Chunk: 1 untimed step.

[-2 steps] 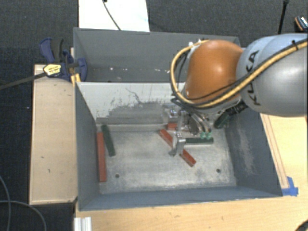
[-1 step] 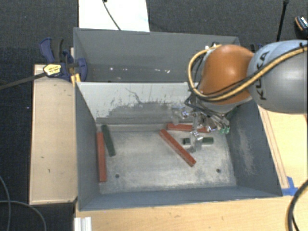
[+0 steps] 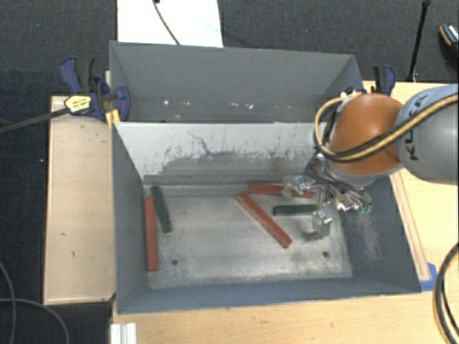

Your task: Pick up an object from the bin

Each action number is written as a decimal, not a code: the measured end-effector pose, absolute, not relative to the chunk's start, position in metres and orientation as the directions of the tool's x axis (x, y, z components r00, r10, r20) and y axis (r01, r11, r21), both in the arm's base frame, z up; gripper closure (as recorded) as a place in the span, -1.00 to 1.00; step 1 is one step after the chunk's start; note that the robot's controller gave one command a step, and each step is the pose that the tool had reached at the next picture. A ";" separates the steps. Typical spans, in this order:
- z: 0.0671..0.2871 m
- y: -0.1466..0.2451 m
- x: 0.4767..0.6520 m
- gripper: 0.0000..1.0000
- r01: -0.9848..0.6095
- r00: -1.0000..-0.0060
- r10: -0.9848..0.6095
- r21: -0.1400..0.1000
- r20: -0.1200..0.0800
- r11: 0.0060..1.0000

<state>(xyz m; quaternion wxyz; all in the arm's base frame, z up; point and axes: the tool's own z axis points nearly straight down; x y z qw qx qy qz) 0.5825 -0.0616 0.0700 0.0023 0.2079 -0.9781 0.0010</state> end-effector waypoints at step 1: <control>0.073 -0.056 0.584 1.00 -0.408 -0.913 -0.408 0.002 -0.001 0.913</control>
Offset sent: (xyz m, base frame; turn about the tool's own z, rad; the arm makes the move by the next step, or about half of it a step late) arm 0.0000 0.0000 0.0000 0.0000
